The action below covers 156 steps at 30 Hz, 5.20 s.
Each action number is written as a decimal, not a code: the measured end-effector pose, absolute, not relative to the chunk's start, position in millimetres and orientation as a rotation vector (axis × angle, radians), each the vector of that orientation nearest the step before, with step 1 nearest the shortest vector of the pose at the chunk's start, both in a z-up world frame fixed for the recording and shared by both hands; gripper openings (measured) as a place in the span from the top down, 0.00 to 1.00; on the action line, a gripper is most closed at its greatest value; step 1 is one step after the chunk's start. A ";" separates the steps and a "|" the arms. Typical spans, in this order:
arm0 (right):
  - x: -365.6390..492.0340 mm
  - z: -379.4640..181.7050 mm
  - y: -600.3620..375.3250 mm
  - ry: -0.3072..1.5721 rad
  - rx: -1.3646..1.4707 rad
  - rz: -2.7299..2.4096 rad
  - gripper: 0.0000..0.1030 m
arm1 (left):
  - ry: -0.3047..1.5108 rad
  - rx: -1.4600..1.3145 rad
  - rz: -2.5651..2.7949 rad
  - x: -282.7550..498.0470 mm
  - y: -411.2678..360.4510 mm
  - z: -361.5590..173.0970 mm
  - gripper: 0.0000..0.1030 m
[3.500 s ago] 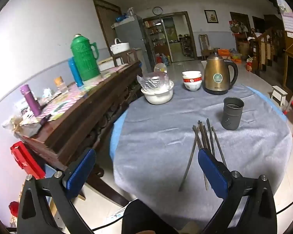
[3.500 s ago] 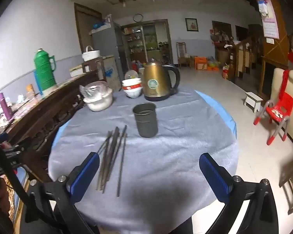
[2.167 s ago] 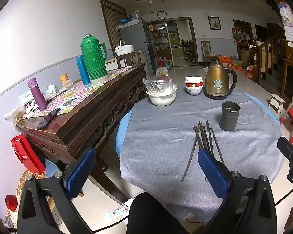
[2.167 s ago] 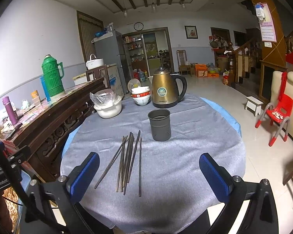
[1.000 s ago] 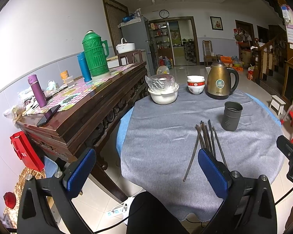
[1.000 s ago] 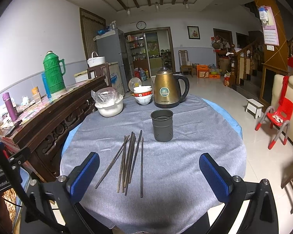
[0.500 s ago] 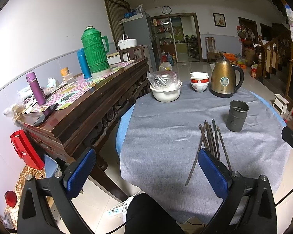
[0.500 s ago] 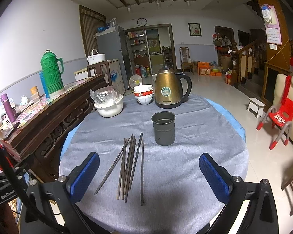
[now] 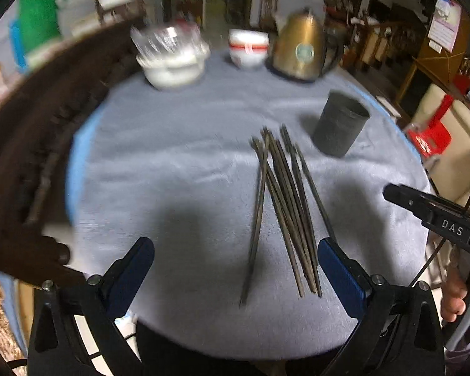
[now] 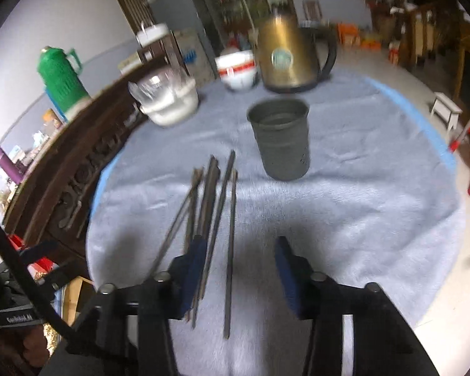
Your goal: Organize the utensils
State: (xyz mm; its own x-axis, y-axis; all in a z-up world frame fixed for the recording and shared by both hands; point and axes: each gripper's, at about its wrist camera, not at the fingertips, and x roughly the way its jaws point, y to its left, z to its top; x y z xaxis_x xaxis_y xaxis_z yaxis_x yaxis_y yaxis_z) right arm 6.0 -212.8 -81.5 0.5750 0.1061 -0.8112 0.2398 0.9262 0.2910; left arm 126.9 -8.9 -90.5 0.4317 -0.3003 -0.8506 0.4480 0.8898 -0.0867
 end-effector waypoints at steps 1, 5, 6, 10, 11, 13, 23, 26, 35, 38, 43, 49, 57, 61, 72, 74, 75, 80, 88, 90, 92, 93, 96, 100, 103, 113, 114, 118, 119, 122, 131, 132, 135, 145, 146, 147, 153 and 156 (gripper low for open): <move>17.6 -89.1 -212.6 0.973 0.385 -0.072 0.61 | 1.045 0.160 -0.472 137.1 -13.8 -99.2 0.06; 57.6 -115.5 -208.0 1.011 0.384 -0.038 0.62 | 1.136 0.165 -0.524 173.8 -31.3 -125.7 0.20; 67.9 -122.2 -208.1 1.025 0.390 -0.033 0.63 | 1.152 0.164 -0.542 179.5 -33.1 -128.7 0.21; 101.1 -143.0 -207.8 1.071 0.380 -0.047 0.66 | 1.208 0.167 -0.561 202.0 -43.4 -144.1 0.27; 106.0 -147.1 -208.4 1.084 0.376 -0.051 0.68 | 1.221 0.169 -0.569 205.6 -45.2 -147.1 0.30; 116.3 -155.7 -208.8 1.115 0.374 -0.064 0.70 | 1.253 0.174 -0.571 211.9 -49.2 -153.6 0.35; 142.1 -171.1 -212.3 1.174 0.352 -0.099 0.91 | 1.320 0.176 -0.615 234.1 -67.4 -170.9 0.56; 142.2 -177.2 -218.5 1.209 0.358 -0.107 0.93 | 1.319 0.157 -0.628 241.3 -61.4 -168.6 0.62; 144.8 -162.0 -222.7 1.193 0.410 -0.027 0.86 | 1.359 0.121 -0.621 271.6 -48.5 -165.4 0.62; 146.7 -171.6 -217.0 1.217 0.415 -0.033 0.81 | 1.358 0.133 -0.617 278.6 -55.4 -162.6 0.61; 152.3 -180.4 -212.0 1.244 0.363 -0.049 0.78 | 1.364 0.094 -0.602 294.7 -69.6 -164.9 0.61; 162.9 -180.5 -206.4 1.234 0.359 -0.049 0.94 | 1.370 0.048 -0.579 312.5 -72.6 -171.6 0.94; 130.0 -102.0 -208.8 0.992 0.339 0.075 0.94 | 1.214 0.010 -0.603 282.4 -47.7 -103.6 0.95; 103.9 -48.4 -220.4 0.801 0.330 0.092 0.94 | 1.049 0.014 -0.651 251.1 -44.0 -35.7 0.95; 60.1 54.8 -300.9 0.401 0.398 -0.092 0.94 | 0.640 -0.063 -0.702 229.7 -104.0 104.3 0.95; 58.1 65.7 -309.8 0.372 0.395 -0.122 0.94 | 0.596 -0.090 -0.689 234.9 -119.9 111.8 0.95; 59.6 69.3 -313.0 0.365 0.378 -0.149 0.94 | 0.559 -0.101 -0.676 239.2 -131.3 114.0 0.95; 69.5 60.6 -327.1 0.404 0.341 -0.219 0.94 | 0.529 -0.131 -0.650 248.3 -171.2 97.4 0.95; 78.0 10.9 -341.6 0.550 0.379 -0.221 0.94 | 0.687 -0.074 -0.595 253.3 -196.5 26.1 0.95; 75.5 0.9 -347.7 0.589 0.429 -0.200 0.92 | 0.743 -0.052 -0.604 256.3 -197.0 13.6 0.95; 74.4 -6.3 -352.8 0.626 0.487 -0.174 0.89 | 0.790 -0.025 -0.610 255.8 -194.2 6.4 0.92; 73.8 -9.4 -354.8 0.639 0.514 -0.156 0.89 | 0.800 -0.014 -0.620 253.5 -191.0 6.8 0.85; 61.1 -14.5 -358.3 0.619 0.584 -0.104 0.66 | 0.803 0.023 -0.641 245.6 -173.9 6.9 0.41; 23.7 -5.7 -356.9 0.493 0.630 -0.059 0.27 | 0.793 0.031 -0.660 227.1 -126.0 5.5 0.41; 3.0 0.9 -348.5 0.484 0.632 -0.036 0.49 | 0.818 0.046 -0.593 220.5 -85.5 -9.2 0.41; 45.0 -78.9 -237.7 0.809 0.526 0.080 0.86 | 1.115 -0.027 -0.479 222.5 -24.2 -120.3 0.46; 57.1 -90.7 -229.8 0.841 0.518 0.075 0.86 | 1.128 -0.022 -0.483 222.1 -25.9 -126.4 0.52; 102.4 -137.1 -201.0 0.983 0.469 0.049 0.89 | 1.174 -0.052 -0.532 224.7 -33.4 -140.1 0.57; 107.2 -146.2 -199.1 1.004 0.471 0.044 0.89 | 1.183 -0.067 -0.542 226.6 -33.9 -143.5 0.61; 121.5 -167.8 -197.3 1.074 0.527 0.057 0.89 | 1.204 -0.095 -0.568 235.7 -36.8 -150.3 0.63; 136.7 -192.5 -197.7 1.127 0.590 0.054 0.88 | 1.244 -0.066 -0.597 248.0 -59.1 -165.8 0.63; 137.3 -191.8 -196.9 1.125 0.584 0.054 0.88 | 1.246 -0.062 -0.592 248.8 -60.9 -167.5 0.63; 137.4 -191.1 -198.0 1.128 0.567 0.062 0.91 | 1.252 -0.066 -0.584 252.6 -64.5 -169.5 0.63; 108.5 -184.1 -223.0 1.146 0.530 0.013 0.91 | 1.239 -0.043 -0.580 267.7 -86.8 -170.6 0.80; 104.5 -183.4 -223.4 1.160 0.535 0.019 0.91 | 1.241 -0.045 -0.584 269.3 -88.5 -171.1 0.82; 101.7 -183.0 -222.4 1.172 0.533 0.022 0.91 | 1.239 -0.037 -0.585 269.6 -89.4 -171.6 0.83; 104.9 -176.7 -222.5 1.198 0.490 -0.020 0.88 | 1.251 -0.012 -0.626 270.0 -85.8 -174.5 0.82; 120.1 -179.4 -224.3 1.201 0.480 -0.039 0.86 | 1.267 -0.005 -0.632 270.6 -78.5 -173.2 0.80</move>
State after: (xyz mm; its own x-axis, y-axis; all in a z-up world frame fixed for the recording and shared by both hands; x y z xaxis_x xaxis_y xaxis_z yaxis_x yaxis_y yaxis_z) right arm 120.1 -224.3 -179.4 0.3735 0.2210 -0.9009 0.2790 0.8995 0.3363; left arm 270.6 -78.5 -173.2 0.1546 -0.4435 -0.8828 0.4385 0.8316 -0.3409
